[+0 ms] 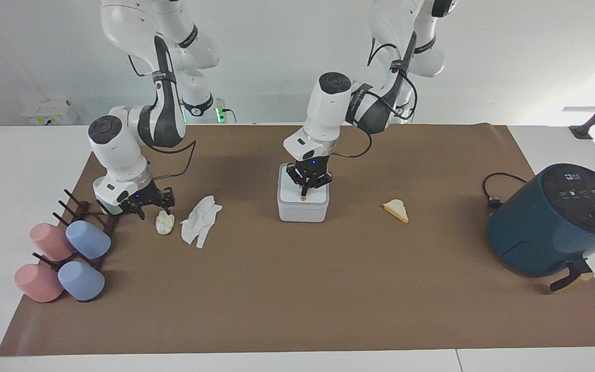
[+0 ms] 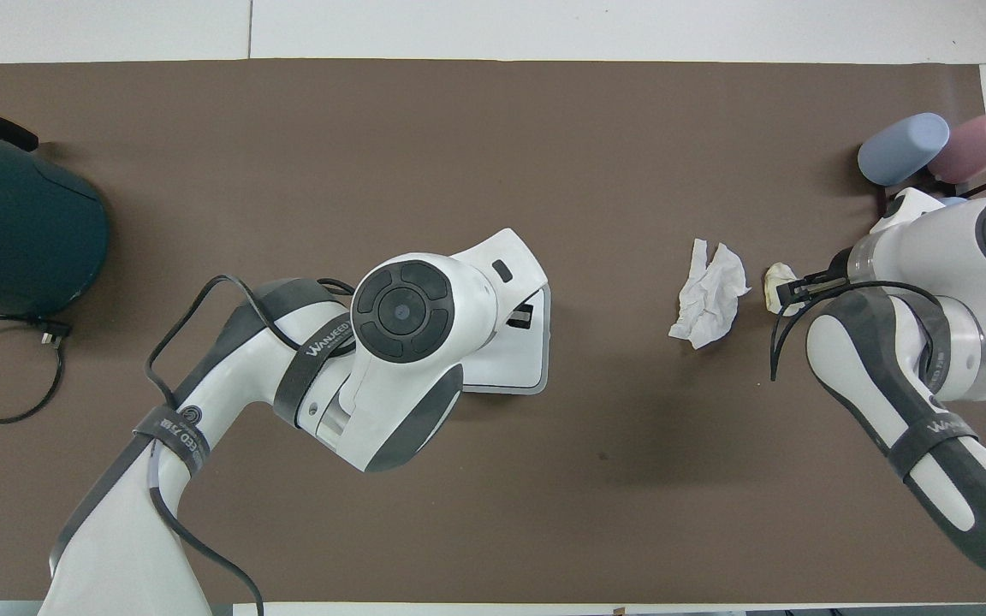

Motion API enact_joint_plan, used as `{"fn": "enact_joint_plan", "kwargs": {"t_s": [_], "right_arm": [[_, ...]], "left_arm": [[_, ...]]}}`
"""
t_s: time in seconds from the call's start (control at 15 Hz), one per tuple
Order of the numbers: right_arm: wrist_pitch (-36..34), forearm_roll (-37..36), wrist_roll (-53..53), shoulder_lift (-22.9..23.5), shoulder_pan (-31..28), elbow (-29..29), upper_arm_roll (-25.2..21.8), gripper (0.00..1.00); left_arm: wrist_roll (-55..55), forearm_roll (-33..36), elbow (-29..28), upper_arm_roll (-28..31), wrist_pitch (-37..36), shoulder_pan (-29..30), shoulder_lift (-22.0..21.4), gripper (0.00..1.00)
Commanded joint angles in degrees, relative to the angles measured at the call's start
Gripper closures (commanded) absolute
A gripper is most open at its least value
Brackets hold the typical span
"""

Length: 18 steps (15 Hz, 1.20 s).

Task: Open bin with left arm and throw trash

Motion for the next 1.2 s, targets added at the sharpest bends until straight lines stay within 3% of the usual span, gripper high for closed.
{"fn": "enact_joint_plan", "kwargs": {"t_s": [0.0,0.33,0.53,0.6,0.67,0.73,0.93,1.13], "right_arm": [[1.35,0.78,0.11,1.21,-0.72,-0.34,0.29,0.45],[3.19,0.87,0.2,1.48,0.08,-0.51,0.38,0.54],[3.19,2.79,0.03,2.01,-0.1,-0.51,0.38,0.57],[3.02,2.97,-0.06,2.01,-0.1,-0.51,0.38,0.64],[3.02,2.98,-0.15,2.1,-0.19,-0.43,0.38,0.82],[2.93,2.98,0.03,2.1,0.07,-0.43,0.38,1.0],[0.83,2.98,0.12,2.36,0.08,1.23,0.38,1.0],[-11.87,2.97,0.02,2.98,0.77,11.31,0.99,1.0]], "left_arm": [[0.32,-0.61,-2.47,1.5,-14.22,0.75,-9.25,1.0],[0.4,-0.6,-3.0,1.42,-25.62,11.2,-17.37,1.0],[1.54,-0.6,-2.91,1.51,-27.04,17.97,-18.88,0.97],[3.29,-0.6,-2.74,1.51,-27.04,19.99,-18.97,0.57],[6.88,-0.52,-2.65,1.51,-26.95,22.27,-19.31,0.23],[10.57,-0.52,-2.39,1.51,-27.04,24.38,-19.41,0.0],[13.5,-0.52,-1.07,1.51,-27.21,29.58,-20.2,0.0],[18.49,0.18,3.4,1.51,-30.37,33.18,-19.23,0.0]]}}
